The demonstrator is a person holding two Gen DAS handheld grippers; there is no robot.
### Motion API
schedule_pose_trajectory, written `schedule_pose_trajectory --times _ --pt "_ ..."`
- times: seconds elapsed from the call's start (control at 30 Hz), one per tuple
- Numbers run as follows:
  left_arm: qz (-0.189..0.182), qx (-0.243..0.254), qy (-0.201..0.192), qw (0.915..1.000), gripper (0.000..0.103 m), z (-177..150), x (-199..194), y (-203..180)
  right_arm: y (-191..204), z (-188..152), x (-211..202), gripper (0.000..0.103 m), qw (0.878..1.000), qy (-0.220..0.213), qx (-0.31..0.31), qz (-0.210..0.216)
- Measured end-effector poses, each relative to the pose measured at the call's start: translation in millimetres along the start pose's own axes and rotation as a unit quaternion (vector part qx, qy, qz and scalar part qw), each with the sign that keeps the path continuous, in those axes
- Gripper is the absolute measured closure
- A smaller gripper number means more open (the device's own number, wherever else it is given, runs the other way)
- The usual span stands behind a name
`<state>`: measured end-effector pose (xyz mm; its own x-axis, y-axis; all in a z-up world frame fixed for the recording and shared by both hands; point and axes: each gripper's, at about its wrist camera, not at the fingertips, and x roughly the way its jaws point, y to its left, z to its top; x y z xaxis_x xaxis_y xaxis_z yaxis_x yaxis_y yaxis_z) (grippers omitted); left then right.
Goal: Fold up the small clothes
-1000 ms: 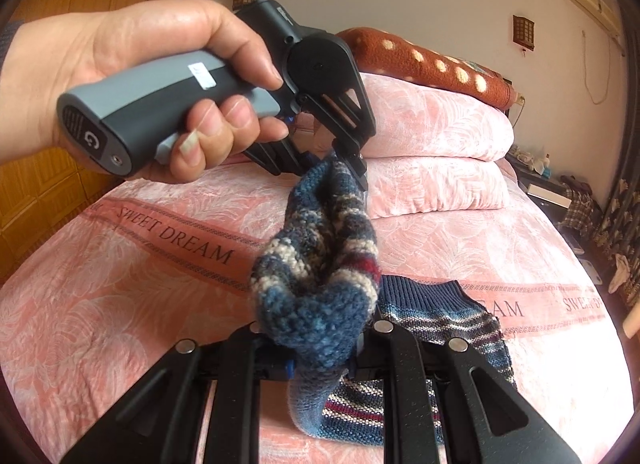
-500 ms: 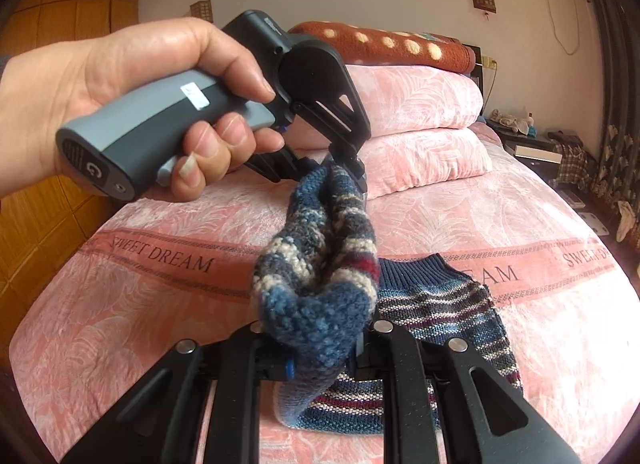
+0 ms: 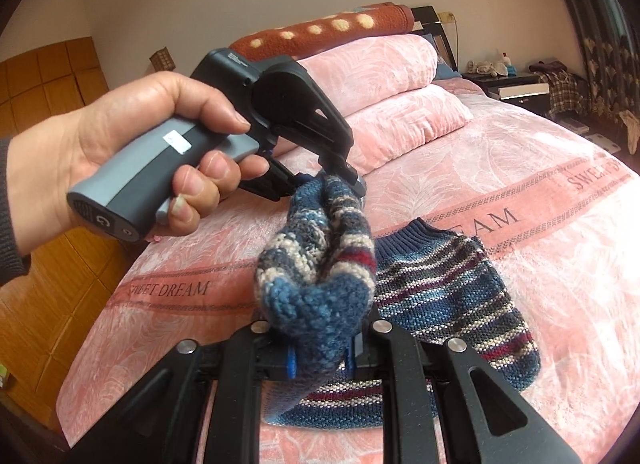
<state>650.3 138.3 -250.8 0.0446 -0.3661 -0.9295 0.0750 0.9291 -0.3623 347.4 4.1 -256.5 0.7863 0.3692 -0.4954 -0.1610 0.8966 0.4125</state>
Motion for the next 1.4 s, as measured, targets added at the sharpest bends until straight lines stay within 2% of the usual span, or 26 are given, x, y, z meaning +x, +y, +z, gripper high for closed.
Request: schedule_pose_trajectory --times 0.33,0.6,1.1,1.27,1.4 --pt "0.046 0.007 0.003 0.9989 0.084 4 41 -34 -61 -17 3 0.088 0.997 0.015 0.074 0.026" --pt "0.087 0.024 -0.014 0.9959 0.084 2 59 -57 -89 -23 0 0.088 0.994 0.028 0.095 0.047" --pt "0.115 0.031 -0.022 0.9927 0.084 -1 90 -85 -119 -32 -5 0.089 0.991 0.036 0.126 0.029" --pt "0.136 0.037 -0.037 0.9894 0.083 -4 97 -93 -134 -37 -2 0.089 0.986 0.045 0.154 0.035" --pt "0.152 0.039 -0.040 0.9868 0.083 -5 105 -98 -150 -44 4 0.089 0.977 0.059 0.197 0.048"
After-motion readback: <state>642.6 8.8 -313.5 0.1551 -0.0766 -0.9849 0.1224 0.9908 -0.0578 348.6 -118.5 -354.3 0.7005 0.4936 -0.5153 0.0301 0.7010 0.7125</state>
